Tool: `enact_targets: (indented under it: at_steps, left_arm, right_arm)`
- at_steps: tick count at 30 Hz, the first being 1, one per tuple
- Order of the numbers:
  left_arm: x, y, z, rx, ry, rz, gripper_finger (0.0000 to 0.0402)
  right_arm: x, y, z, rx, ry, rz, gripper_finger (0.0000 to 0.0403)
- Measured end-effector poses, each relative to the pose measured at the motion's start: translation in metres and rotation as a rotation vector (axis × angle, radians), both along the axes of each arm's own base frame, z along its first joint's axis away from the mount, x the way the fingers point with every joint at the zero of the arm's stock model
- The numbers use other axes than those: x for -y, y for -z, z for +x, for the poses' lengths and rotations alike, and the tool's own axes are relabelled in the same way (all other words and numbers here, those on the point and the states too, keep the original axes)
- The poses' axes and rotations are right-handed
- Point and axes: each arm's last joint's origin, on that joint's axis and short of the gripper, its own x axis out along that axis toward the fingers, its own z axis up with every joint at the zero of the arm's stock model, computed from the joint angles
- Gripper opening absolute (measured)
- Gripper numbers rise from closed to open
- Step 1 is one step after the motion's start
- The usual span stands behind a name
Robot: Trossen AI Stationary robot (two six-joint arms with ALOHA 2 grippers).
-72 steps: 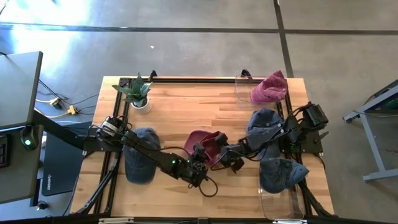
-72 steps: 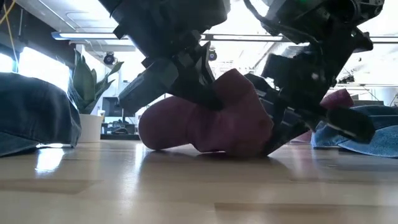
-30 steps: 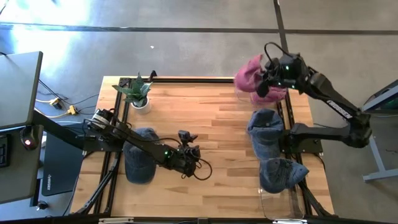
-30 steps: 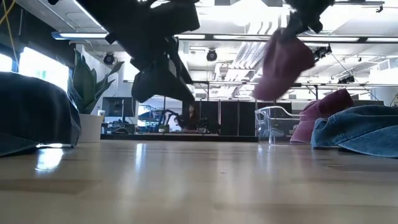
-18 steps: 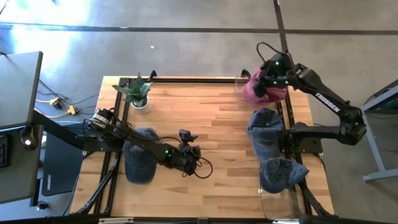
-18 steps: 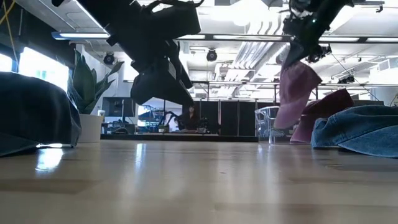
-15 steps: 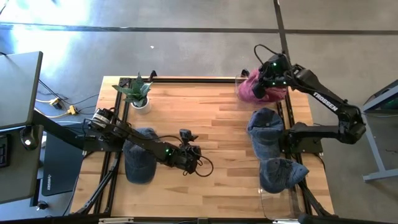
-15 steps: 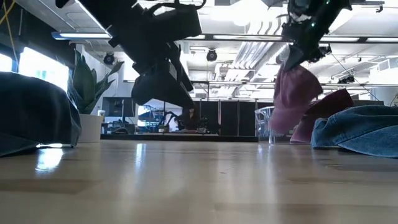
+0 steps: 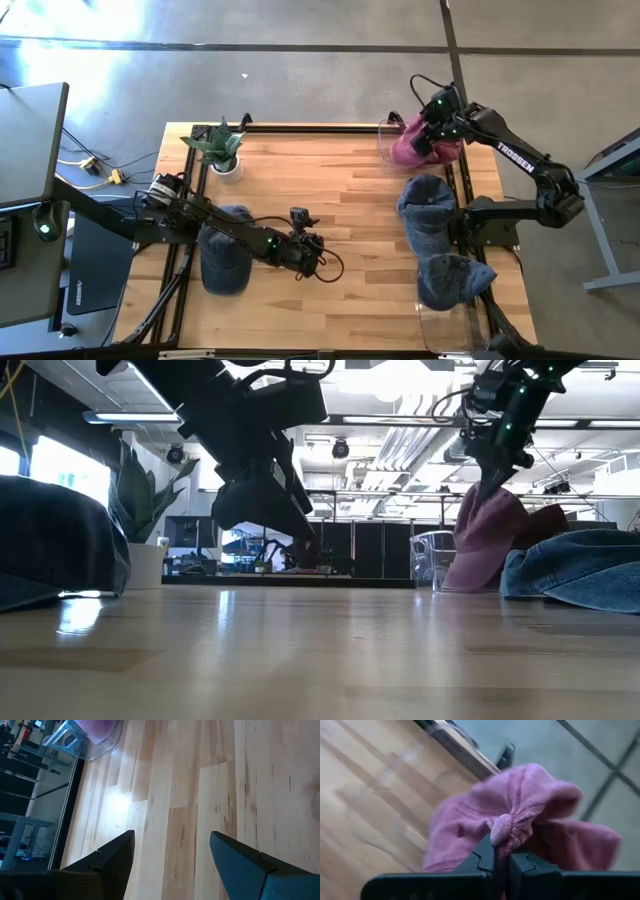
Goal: Pick & Place hat
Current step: Put the red cap into the top transparent bin
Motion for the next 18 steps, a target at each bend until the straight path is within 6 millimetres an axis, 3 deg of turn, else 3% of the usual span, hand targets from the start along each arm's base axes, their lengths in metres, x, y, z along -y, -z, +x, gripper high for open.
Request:
enact_targets:
  at_steps: [5, 13, 18]
  left_arm:
    - [0.0, 0.0, 0.0, 0.0, 0.0, 0.0, 0.0253]
    - [0.0, 0.0, 0.0, 0.0, 0.0, 0.001, 0.0253]
    - [0.0, 0.0, 0.0, 0.0, 0.0, 0.001, 0.0253]
  right_arm:
    - [0.002, 0.0, -0.005, -0.126, 0.084, -0.064, 0.0044]
    - [-0.001, -0.002, -0.007, -0.14, 0.087, -0.077, 0.015]
    - [-0.013, -0.012, -0.009, -0.093, 0.067, -0.099, 0.0175]
